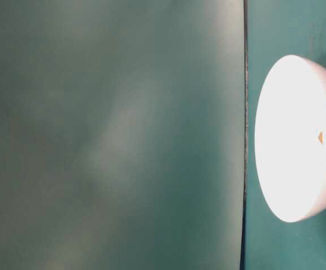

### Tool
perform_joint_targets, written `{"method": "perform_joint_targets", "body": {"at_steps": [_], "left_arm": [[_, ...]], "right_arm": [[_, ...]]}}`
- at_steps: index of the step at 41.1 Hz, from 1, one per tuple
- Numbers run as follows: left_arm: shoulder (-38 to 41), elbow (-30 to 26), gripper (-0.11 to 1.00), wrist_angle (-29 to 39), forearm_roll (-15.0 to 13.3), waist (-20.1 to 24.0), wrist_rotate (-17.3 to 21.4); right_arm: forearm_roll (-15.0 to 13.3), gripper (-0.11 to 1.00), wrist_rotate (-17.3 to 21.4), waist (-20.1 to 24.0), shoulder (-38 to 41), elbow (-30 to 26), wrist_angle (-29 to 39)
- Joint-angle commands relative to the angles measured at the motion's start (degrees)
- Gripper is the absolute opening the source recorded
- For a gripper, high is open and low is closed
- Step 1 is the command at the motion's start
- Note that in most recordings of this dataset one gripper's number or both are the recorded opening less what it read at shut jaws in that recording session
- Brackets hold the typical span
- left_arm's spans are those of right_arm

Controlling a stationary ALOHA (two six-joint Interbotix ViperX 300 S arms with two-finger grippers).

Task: Grip the spoon and scoop the red block from the bowl with right arm.
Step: 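Move the right gripper toward the pink spoon handle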

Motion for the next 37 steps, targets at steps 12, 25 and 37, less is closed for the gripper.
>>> {"method": "perform_joint_targets", "body": {"at_steps": [12, 25, 37], "left_arm": [[1.3, -3.0, 0.00, 4.0, 0.7, -0.1, -0.3], [1.2, -3.0, 0.00, 4.0, 0.7, -0.1, -0.5], [1.2, -3.0, 0.00, 3.7, 0.7, -0.1, -0.8]], "right_arm": [[0.7, 0.00, 1.6, 0.7, 1.6, -3.3, 1.5], [1.4, 0.00, 4.4, 0.7, 1.6, -3.3, 1.7], [1.4, 0.46, 5.4, 0.7, 2.1, -3.2, 3.9]]}}
